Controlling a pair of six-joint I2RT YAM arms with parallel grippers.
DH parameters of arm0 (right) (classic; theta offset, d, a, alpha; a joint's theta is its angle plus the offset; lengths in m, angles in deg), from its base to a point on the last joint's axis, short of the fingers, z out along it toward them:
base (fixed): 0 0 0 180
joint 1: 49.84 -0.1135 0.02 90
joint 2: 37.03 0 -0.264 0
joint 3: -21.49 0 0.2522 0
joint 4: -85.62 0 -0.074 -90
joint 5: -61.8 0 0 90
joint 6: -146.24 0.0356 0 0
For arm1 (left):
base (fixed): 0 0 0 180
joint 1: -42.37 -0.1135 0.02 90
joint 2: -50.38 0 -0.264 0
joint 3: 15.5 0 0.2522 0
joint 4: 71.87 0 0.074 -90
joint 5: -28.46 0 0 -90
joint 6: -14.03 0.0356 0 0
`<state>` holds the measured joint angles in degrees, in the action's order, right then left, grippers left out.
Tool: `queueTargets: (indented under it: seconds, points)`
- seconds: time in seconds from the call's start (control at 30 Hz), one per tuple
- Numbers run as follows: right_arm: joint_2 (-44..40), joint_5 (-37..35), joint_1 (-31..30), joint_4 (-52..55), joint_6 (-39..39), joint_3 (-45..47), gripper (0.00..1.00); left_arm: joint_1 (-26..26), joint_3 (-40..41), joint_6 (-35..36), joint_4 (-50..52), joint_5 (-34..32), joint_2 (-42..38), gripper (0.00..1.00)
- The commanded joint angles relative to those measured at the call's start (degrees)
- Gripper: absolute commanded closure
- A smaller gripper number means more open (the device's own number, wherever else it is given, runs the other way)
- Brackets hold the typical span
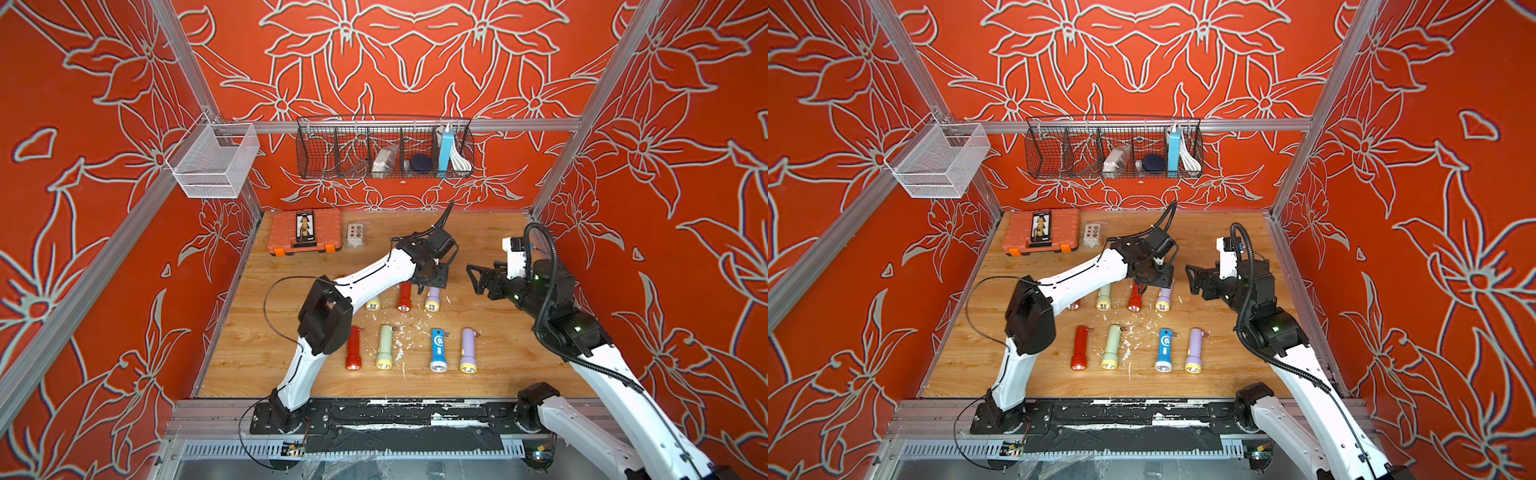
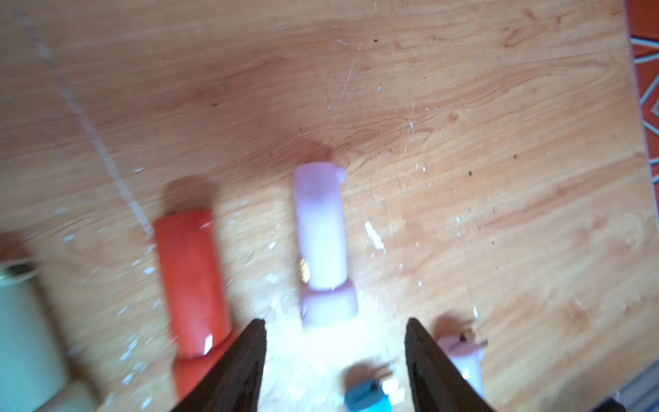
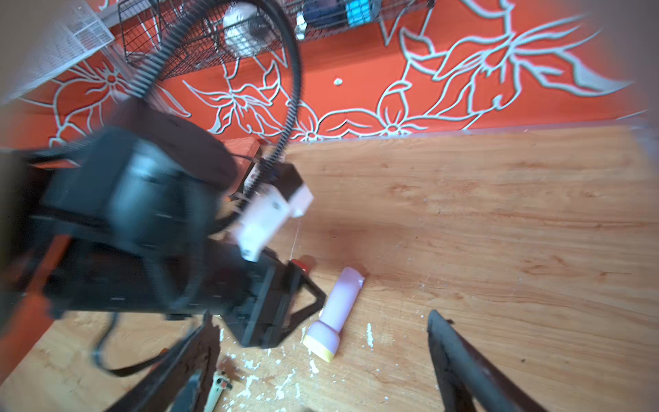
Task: Close the plug at the bottom of the flashlight
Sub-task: Place the flashlight at the center of the board, then pick up the flashlight from the center of the board.
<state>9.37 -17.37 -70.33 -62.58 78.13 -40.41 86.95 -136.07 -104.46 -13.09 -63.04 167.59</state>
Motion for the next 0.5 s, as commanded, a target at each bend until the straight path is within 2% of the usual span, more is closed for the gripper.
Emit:
queueTargets:
  seconds: [0.0,0.17,0.47]
  points:
    - [0.49,1.43,0.28,-0.68,3.36,1.05,0.05,-0.87,7.74,1.57,-0.79,-2.15,-7.59,0.37]
    - [3.86,1.76,0.28,-2.19,3.69,1.66,0.05,-3.54,23.01,0.18,-3.16,-1.35,-20.23,0.37]
    - [14.04,6.08,-0.63,-7.22,5.41,1.22,0.02,-8.98,47.01,-2.71,-1.76,-6.95,-44.42,0.35]
